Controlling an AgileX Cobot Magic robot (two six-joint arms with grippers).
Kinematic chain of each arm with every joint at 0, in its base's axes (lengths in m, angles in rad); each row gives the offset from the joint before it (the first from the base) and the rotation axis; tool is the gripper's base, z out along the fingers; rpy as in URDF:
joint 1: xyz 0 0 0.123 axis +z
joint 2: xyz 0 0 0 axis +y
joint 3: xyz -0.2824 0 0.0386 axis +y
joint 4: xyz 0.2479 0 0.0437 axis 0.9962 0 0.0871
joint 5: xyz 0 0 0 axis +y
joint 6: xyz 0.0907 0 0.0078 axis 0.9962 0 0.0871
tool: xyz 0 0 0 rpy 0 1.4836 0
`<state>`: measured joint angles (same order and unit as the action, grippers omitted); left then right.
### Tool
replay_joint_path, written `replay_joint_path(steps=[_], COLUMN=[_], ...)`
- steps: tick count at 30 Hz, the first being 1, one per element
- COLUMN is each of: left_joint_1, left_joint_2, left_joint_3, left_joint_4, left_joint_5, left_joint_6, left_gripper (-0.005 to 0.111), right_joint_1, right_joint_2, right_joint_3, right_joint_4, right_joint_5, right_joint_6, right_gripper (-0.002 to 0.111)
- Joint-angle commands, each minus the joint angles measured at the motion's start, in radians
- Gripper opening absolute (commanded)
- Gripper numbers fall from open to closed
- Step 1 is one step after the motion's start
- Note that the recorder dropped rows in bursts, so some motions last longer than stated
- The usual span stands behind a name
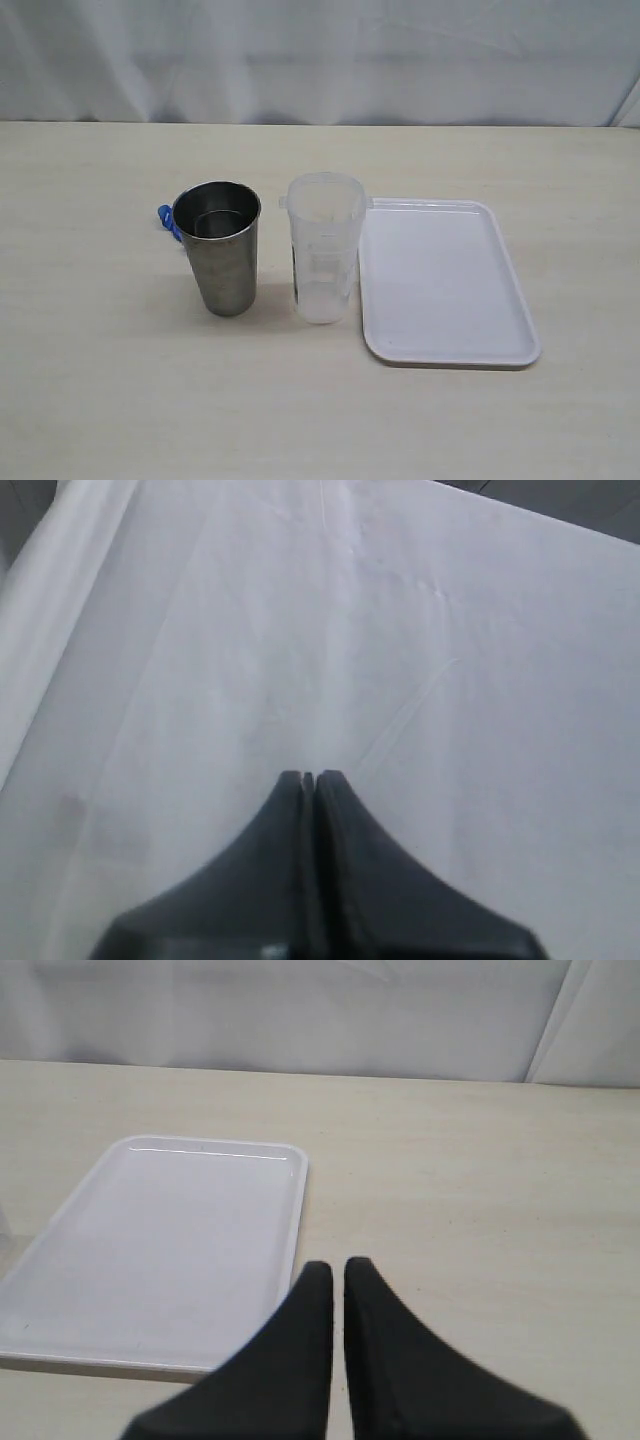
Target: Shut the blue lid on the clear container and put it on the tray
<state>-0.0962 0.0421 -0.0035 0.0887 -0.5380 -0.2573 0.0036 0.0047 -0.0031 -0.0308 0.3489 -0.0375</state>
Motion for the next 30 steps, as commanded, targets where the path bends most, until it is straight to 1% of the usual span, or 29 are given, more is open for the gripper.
replay_joint_path(steps=[1, 2, 4, 6, 7, 8, 10, 11, 15, 18, 22, 26, 29, 30], left_joint_1=[-0.009, -0.009, -0.009, -0.009, -0.009, -0.009, -0.009, -0.009, -0.009, -0.009, -0.009, -0.009, -0.009, -0.009], left_joint_2=[0.154, 0.205, 0.301, 0.396, 0.46, 0.501, 0.602, 0.651, 0.829, 0.97, 1.133, 1.275, 1.384, 1.412], left_joint_3=[0.004, 0.004, -0.017, -0.035, -0.043, -0.049, -0.061, -0.069, -0.073, -0.073, -0.073, -0.073, -0.073, -0.075], left_joint_4=[0.043, 0.077, 0.146, 0.194, 0.206, 0.221, 0.246, 0.263, 0.274, 0.298, 0.376, 0.392, 0.425, 0.431], left_joint_5=[-0.187, -0.2, -0.204, -0.215, -0.235, -0.25, -0.264, -0.264, -0.332, -0.425, -0.548, -0.61, -0.683, -0.683], left_joint_6=[-0.013, -0.013, -0.013, -0.03, -0.036, -0.036, -0.046, -0.066, -0.073, -0.052, 0.0, 0.076, 0.134, 0.142], left_gripper=[0.006, 0.012, 0.029, 0.052, 0.07, 0.081, 0.098, 0.103, 0.105, 0.105, 0.105, 0.105, 0.105, 0.105], right_joint_1=[-0.004, -0.004, -0.004, -0.004, -0.004, -0.004, -0.004, -0.004, -0.004, -0.004, -0.004, -0.004, -0.004, -0.004], right_joint_2=[-0.005, -0.005, -0.005, -0.005, -0.005, -0.005, -0.005, -0.005, -0.005, -0.005, -0.005, -0.005, -0.005, -0.005], right_joint_3=[0.003, 0.003, 0.003, 0.003, 0.003, 0.003, 0.003, 0.003, 0.003, 0.003, 0.003, 0.003, 0.003, 0.003], right_joint_4=[0.001, 0.001, 0.001, 0.001, 0.001, 0.001, 0.001, 0.001, 0.001, 0.001, 0.001, 0.001, 0.001, 0.001], right_joint_5=[-0.006, -0.006, -0.006, -0.006, -0.006, -0.006, -0.006, -0.006, -0.006, -0.006, -0.006, -0.006, -0.006, -0.006], right_joint_6=[0.001, 0.001, 0.001, 0.001, 0.001, 0.001, 0.001, 0.001, 0.001, 0.001, 0.001, 0.001, 0.001, 0.001], right_gripper=[0.004, 0.004, 0.004, 0.004, 0.004, 0.004, 0.004, 0.004, 0.004, 0.004, 0.004, 0.004, 0.004, 0.004])
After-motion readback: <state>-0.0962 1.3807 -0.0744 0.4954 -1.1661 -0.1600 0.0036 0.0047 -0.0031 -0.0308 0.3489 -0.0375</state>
